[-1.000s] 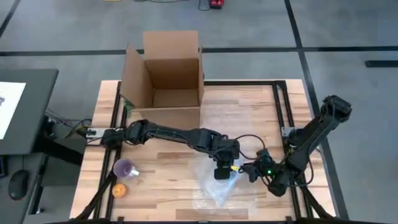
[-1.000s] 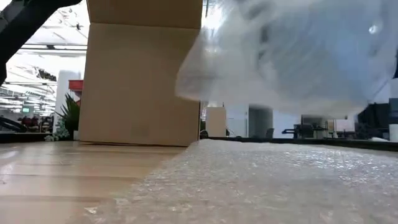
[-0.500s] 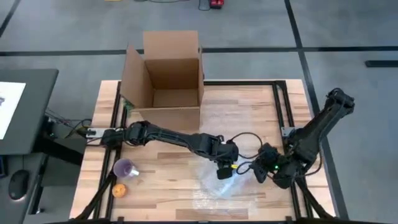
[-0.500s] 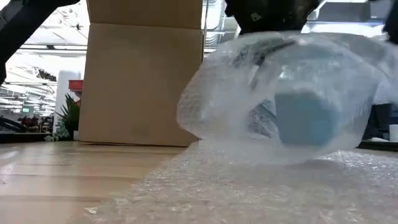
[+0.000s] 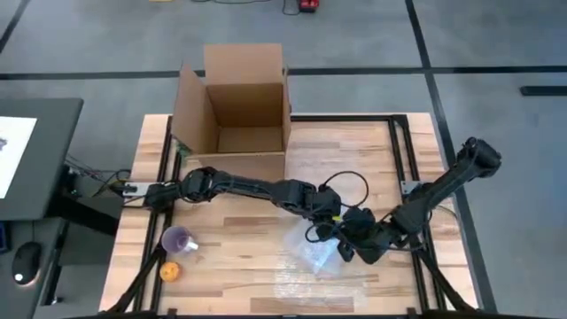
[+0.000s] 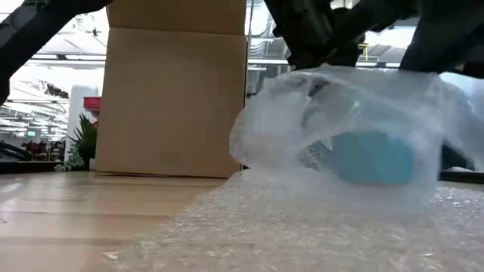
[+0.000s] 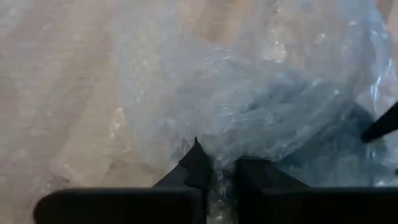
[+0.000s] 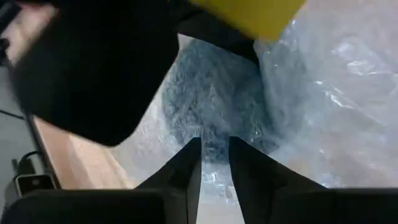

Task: Wrap mug
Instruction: Wrap the blue mug with the bubble wrap

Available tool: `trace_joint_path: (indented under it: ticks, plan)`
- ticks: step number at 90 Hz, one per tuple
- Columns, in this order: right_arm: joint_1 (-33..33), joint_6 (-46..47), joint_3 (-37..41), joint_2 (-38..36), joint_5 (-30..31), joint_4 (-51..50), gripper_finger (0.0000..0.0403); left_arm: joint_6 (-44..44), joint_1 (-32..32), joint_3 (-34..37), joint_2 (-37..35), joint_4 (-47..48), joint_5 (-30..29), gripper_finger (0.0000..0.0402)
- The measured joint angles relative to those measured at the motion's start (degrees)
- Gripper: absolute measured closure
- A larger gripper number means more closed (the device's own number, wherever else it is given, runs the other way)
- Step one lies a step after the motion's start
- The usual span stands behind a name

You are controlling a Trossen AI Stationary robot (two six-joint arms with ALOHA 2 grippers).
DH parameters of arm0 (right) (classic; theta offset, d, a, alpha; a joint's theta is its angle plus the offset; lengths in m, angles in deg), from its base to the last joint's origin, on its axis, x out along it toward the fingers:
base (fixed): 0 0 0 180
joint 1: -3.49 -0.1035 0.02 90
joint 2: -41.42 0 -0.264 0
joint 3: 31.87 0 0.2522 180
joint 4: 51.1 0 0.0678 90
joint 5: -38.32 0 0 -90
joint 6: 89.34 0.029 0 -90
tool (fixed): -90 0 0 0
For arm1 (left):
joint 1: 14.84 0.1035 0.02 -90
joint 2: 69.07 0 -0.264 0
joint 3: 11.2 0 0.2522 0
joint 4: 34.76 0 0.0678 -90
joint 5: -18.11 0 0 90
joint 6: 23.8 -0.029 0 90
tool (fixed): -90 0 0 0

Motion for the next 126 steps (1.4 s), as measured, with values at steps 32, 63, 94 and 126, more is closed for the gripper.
trace_joint_path:
  ticks: [32, 63, 94, 126]
  plan:
    - [0.3, 0.3, 0.0, -1.0, -4.0, -2.9, 0.0332, -2.1, 1.4, -1.2, -1.2, 2.5, 6.7, 0.0276]
    - [0.4, -0.3, -0.2, -2.0, -6.9, -4.1, 0.0332, -4.7, 2.0, -1.3, -6.0, 4.8, 6.9, 0.0273]
    - [1.9, -6.0, -10.8, -4.8, -7.8, -16.3, 0.0336, -3.5, -2.0, -1.3, -17.8, 14.6, 2.3, 0.0275]
    - [9.7, -14.9, -9.9, -4.5, -12.7, -9.9, 0.0338, 3.9, -8.8, -1.3, -20.7, 20.6, -0.6, 0.0276]
